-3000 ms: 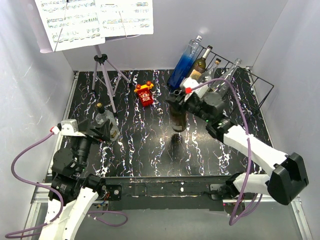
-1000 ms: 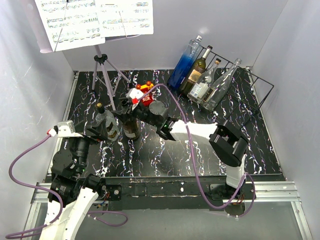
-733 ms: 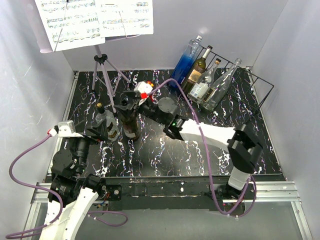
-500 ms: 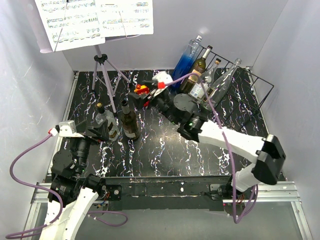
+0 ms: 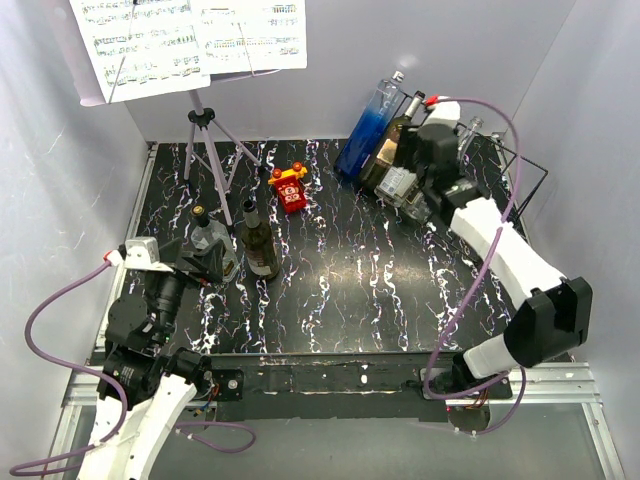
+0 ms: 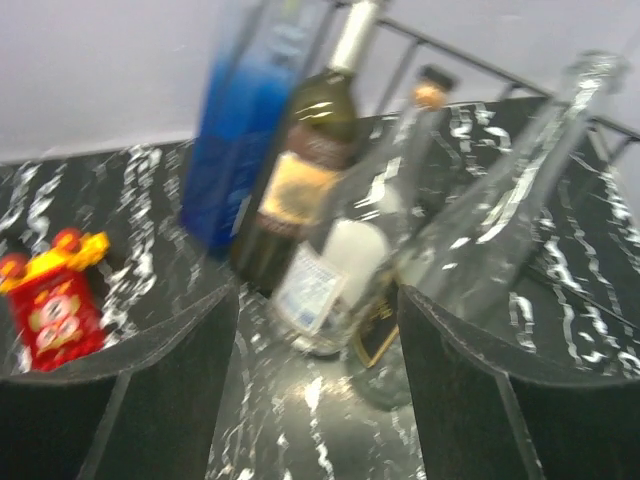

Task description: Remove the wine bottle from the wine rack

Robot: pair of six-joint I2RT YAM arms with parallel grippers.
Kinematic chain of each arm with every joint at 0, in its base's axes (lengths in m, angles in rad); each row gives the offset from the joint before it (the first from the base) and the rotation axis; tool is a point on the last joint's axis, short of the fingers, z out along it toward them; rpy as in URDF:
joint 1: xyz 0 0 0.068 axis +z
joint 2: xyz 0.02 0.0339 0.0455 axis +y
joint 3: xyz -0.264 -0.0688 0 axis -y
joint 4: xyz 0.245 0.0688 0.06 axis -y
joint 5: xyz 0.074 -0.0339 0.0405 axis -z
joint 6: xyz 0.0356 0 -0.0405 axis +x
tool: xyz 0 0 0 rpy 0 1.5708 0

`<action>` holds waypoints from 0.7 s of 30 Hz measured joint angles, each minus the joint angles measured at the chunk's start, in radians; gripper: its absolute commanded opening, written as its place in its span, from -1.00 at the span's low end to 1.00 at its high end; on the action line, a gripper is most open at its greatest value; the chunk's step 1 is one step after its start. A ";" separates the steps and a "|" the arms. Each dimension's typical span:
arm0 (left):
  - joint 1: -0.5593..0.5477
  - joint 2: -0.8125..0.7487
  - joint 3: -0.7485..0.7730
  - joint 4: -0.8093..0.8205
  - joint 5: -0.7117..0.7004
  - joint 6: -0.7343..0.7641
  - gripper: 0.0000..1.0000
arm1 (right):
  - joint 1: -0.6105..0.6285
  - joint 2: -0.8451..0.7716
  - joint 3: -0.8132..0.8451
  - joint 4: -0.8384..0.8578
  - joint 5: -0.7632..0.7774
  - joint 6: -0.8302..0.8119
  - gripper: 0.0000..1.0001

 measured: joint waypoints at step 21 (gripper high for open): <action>0.000 0.016 0.000 0.005 0.034 0.000 0.96 | -0.457 0.443 0.443 -0.227 -0.124 0.205 0.37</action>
